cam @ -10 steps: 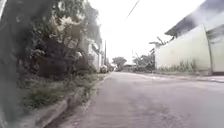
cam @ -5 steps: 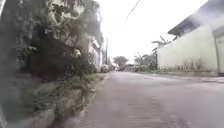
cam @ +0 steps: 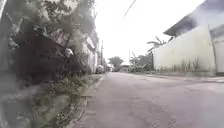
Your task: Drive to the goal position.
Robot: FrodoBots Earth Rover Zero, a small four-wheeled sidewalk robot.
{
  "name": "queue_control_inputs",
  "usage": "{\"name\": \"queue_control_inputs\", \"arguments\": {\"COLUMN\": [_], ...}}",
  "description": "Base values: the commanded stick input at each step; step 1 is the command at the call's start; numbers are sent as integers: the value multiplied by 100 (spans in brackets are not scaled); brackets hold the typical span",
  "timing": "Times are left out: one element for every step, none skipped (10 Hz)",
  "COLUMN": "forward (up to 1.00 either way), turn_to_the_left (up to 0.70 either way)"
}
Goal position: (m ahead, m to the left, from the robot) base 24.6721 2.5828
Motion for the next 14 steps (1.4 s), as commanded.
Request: {"name": "queue_control_inputs", "arguments": {"forward": [70,70,70,70,70,70,70,70,70,70,70,70,70,70], "turn_to_the_left": [-24,-26,-22,-12,-2,-1,-1,-1,-2,-9,-11,-14,-10,-7]}}
